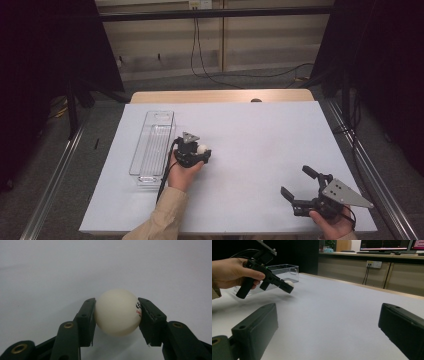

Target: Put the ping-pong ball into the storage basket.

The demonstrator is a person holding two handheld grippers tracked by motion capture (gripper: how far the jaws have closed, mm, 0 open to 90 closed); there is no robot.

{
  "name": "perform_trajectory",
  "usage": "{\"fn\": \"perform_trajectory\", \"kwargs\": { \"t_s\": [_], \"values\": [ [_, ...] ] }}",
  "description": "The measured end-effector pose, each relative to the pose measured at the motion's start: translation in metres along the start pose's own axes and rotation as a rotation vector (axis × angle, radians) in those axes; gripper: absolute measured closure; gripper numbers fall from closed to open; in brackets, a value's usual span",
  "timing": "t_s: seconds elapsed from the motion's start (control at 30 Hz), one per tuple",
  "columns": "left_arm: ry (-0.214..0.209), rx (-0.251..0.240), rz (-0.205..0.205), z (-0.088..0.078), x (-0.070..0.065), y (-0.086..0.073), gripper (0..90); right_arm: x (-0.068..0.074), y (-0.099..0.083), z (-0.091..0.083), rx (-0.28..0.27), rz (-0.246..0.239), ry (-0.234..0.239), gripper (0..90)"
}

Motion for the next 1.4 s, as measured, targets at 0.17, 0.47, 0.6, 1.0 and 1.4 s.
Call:
{"fn": "perform_trajectory", "kwargs": {
  "t_s": [0.17,0.47,0.6,1.0,1.4],
  "values": [
    [-0.004,-0.011,-0.005,-0.002,-0.001,0.001,51.0,0.000,0.000,0.000,0.003,0.001,-0.003,1.8],
    [-0.002,-0.004,-0.003,-0.007,-0.001,0.003,51.1,0.000,-0.001,0.001,0.008,-0.006,-0.002,1.8],
    [-0.013,-0.014,0.009,-0.011,-0.005,0.010,51.1,0.000,-0.001,0.001,0.006,-0.009,-0.002,1.8],
    [0.003,-0.015,0.000,-0.019,-0.004,0.015,51.1,-0.001,-0.002,0.000,0.010,-0.005,0.001,1.8],
    [-0.004,-0.012,0.008,-0.028,-0.004,0.020,51.1,-0.001,-0.002,0.001,0.011,-0.003,0.000,1.8]
  ]
}}
Point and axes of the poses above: each handheld gripper's, and its own axes: z roughly forward along the jaws, y roughly out of its top, x roughly to its left, the point moved 6 cm from there along z, roughly forward along the jaws, and after that the axes turned 12 degrees about -y, right-handed, at the moved point
